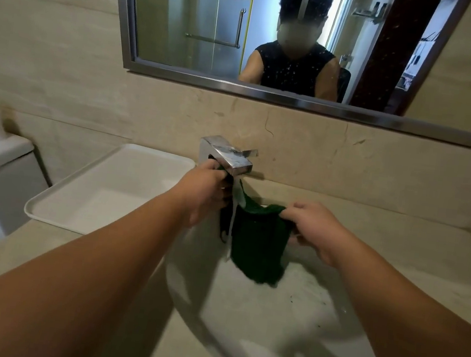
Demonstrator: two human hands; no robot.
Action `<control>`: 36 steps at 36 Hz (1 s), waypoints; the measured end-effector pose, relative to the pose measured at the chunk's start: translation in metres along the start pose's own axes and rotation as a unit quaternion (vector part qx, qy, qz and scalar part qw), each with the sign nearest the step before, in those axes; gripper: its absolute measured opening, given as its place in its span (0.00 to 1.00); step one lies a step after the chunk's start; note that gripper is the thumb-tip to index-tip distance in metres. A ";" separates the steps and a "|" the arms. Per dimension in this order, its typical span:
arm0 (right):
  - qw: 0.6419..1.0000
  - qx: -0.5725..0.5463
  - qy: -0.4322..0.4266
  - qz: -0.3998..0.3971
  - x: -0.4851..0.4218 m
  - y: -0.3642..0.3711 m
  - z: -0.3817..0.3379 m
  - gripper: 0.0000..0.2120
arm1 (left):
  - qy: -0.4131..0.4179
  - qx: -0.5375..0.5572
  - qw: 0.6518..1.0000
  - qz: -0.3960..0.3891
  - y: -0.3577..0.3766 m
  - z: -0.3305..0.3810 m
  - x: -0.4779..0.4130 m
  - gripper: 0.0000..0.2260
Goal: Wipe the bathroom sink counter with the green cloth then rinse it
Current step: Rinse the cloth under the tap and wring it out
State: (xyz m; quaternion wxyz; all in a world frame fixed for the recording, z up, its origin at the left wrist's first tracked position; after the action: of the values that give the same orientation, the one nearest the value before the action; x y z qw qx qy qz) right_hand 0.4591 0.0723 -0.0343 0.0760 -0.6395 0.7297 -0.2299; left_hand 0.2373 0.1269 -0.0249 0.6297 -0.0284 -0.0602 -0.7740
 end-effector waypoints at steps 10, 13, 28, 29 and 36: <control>0.975 0.171 0.004 -0.144 0.004 0.055 0.010 0.12 | -0.093 0.260 0.961 0.020 -0.002 -0.027 0.020 0.18; 0.992 0.089 -0.025 -0.090 -0.007 0.061 -0.009 0.18 | -0.096 0.287 0.953 0.010 0.000 -0.028 0.025 0.18; 0.986 -0.111 0.044 -0.115 -0.032 0.089 -0.014 0.06 | -0.052 0.163 0.985 -0.026 -0.017 -0.025 0.017 0.09; 0.985 -0.138 0.037 -0.100 -0.033 0.085 -0.018 0.06 | -0.046 0.151 0.987 -0.027 -0.016 -0.025 0.016 0.12; 0.983 -0.167 -0.037 -0.060 -0.028 0.070 -0.048 0.02 | -0.056 0.007 0.997 -0.056 -0.001 -0.032 0.012 0.16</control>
State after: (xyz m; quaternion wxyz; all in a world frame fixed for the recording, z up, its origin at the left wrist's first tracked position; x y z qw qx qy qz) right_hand 0.3814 0.1161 -0.0276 -0.0189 -0.6936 0.7151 -0.0848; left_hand 0.2346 0.1117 -0.0554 0.5814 -0.0641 -0.1022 -0.8047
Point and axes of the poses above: each hand's wrist, its own x-axis away from the middle knuckle, its own y-axis out of the palm, z = x × y, the point moved 9 cm from there along -x, towards the middle knuckle, and after that the axes turned 5 degrees about -x, right-handed, at the moved point
